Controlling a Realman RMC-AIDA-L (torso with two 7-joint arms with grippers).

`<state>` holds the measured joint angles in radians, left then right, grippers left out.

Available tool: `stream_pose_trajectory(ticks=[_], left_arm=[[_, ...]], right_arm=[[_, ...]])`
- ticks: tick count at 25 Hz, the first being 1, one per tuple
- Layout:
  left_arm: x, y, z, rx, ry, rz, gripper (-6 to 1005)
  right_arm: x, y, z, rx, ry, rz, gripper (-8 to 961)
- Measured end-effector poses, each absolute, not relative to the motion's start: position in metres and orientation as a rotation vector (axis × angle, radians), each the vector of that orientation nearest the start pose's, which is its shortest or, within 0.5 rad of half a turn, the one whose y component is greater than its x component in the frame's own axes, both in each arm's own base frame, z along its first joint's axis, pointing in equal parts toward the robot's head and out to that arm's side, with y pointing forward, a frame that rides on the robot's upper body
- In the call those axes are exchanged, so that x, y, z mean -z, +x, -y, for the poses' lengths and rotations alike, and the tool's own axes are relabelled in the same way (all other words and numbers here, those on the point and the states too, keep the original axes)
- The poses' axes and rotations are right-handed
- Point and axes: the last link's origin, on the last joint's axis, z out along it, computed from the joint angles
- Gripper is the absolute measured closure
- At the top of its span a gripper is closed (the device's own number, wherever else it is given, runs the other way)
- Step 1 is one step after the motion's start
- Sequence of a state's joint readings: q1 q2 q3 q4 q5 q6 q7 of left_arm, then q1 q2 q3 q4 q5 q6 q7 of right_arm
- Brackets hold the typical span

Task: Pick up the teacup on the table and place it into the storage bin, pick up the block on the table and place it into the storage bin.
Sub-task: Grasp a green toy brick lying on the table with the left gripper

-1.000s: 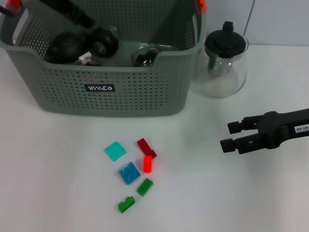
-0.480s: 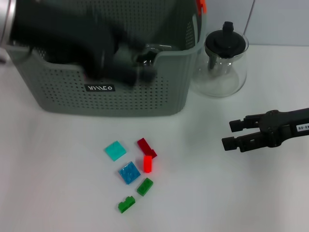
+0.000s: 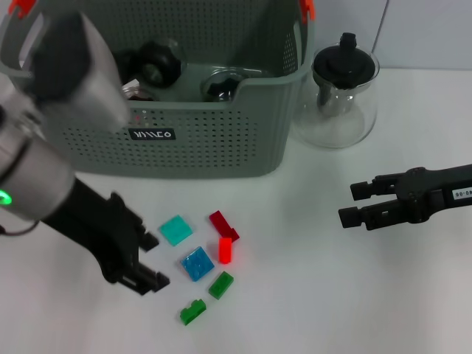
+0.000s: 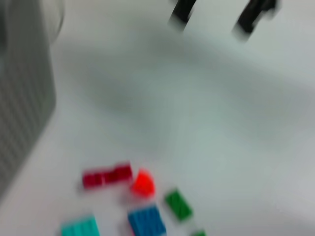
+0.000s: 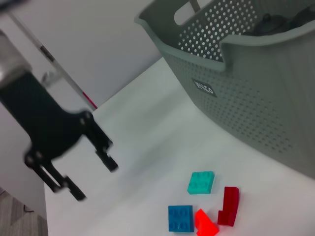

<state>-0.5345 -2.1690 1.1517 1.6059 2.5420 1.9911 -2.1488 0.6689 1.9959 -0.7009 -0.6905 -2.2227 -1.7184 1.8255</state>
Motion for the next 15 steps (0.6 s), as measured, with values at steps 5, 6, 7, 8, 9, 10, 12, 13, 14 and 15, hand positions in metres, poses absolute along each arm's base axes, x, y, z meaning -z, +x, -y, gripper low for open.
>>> stream_pose_trajectory(ticks=[5, 6, 7, 8, 9, 10, 12, 13, 14, 15], left_arm=[[0.004, -0.174, -0.295, -0.687, -2.850, 0.687, 404], [0.010, -0.175, -0.294, -0.707, -2.838, 0.706, 407], [0.015, -0.175, -0.294, -0.719, -2.830, 0.725, 410], [0.022, -0.175, -0.292, -0.738, -2.832, 0.739, 413], [0.025, -0.174, -0.291, -0.745, -2.829, 0.747, 416], [0.030, -0.174, -0.291, -0.754, -2.823, 0.760, 419], [0.037, -0.174, -0.289, -0.760, -2.817, 0.786, 425], [0.040, -0.173, -0.288, -0.760, -2.820, 0.795, 428], [0.044, -0.172, -0.287, -0.757, -2.821, 0.810, 431], [0.047, -0.171, -0.286, -0.757, -2.821, 0.816, 433]], right_arm=[[-0.023, 0.241, -0.345, -0.444, -2.916, -1.048, 8], [-0.023, 0.241, -0.345, -0.444, -2.916, -1.047, 8], [-0.023, 0.241, -0.345, -0.444, -2.916, -1.046, 8], [-0.023, 0.241, -0.345, -0.443, -2.916, -1.045, 8], [-0.023, 0.241, -0.345, -0.443, -2.916, -1.044, 8], [-0.024, 0.241, -0.345, -0.443, -2.917, -1.044, 8], [-0.024, 0.241, -0.345, -0.443, -2.917, -1.044, 8], [-0.024, 0.241, -0.345, -0.443, -2.917, -1.044, 8], [-0.024, 0.241, -0.345, -0.443, -2.917, -1.044, 8], [-0.024, 0.241, -0.345, -0.443, -2.916, -1.045, 8]])
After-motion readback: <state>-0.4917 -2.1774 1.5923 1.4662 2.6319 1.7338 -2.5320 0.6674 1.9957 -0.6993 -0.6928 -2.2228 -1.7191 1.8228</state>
